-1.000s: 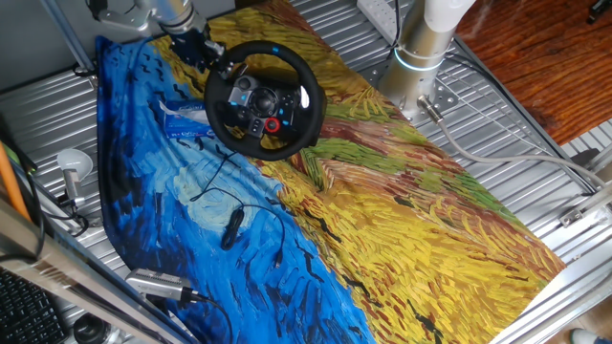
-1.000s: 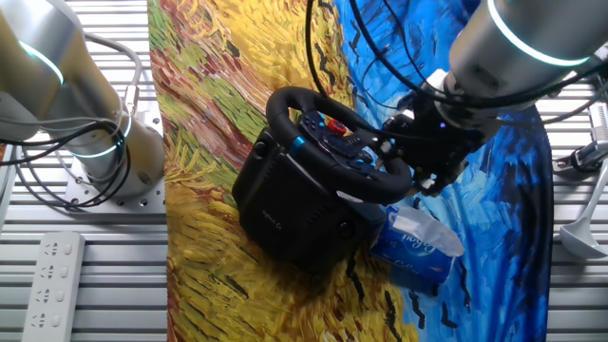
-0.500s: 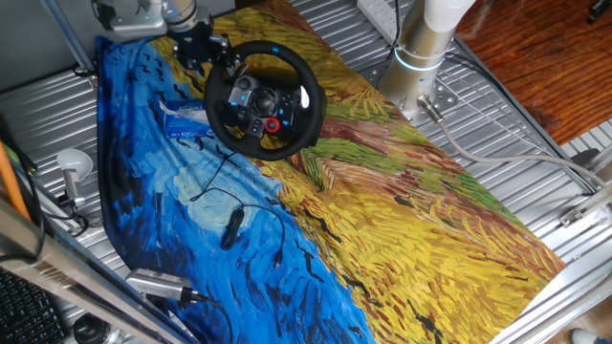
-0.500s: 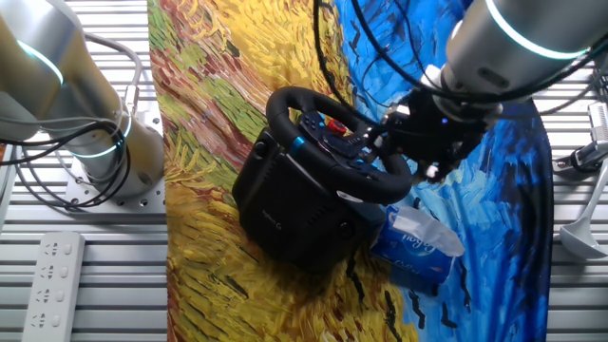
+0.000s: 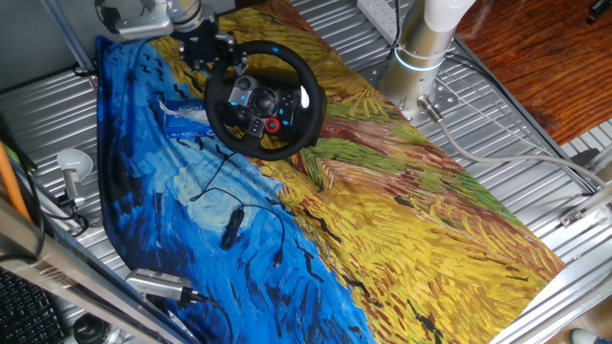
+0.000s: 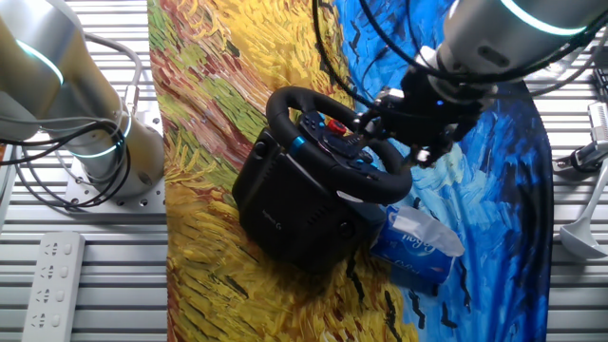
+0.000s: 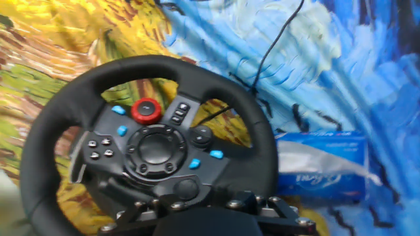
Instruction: Rotate the steering wheel 90 degrees clockwise
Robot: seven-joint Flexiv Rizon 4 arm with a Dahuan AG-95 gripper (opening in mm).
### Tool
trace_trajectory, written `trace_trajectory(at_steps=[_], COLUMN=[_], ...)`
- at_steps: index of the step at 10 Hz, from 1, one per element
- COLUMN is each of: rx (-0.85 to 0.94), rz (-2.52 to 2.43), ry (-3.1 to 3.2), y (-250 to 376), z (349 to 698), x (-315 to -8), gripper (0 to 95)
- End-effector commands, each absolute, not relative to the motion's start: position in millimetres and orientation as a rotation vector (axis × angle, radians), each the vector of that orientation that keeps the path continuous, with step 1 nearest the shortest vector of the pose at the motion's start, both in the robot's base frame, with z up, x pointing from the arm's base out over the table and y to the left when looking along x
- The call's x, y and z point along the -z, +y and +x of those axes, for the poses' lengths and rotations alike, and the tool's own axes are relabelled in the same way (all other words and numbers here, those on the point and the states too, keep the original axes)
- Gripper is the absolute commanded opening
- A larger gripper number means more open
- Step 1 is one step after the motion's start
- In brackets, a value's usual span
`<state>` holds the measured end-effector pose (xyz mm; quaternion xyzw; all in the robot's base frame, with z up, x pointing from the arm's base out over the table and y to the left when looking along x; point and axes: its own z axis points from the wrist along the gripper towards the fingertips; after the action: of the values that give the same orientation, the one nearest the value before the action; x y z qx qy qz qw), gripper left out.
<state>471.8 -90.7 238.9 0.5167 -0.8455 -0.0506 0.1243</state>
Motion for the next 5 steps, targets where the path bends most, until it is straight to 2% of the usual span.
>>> trace_trajectory(at_steps=[1,5], rx=[0.248,0.351], rz=[1.427,1.392], ry=[-2.441,-2.322], y=[-90.6,-79.0], z=[455.0,426.5], x=[-240.2,-247.1], gripper=[57.0,57.0])
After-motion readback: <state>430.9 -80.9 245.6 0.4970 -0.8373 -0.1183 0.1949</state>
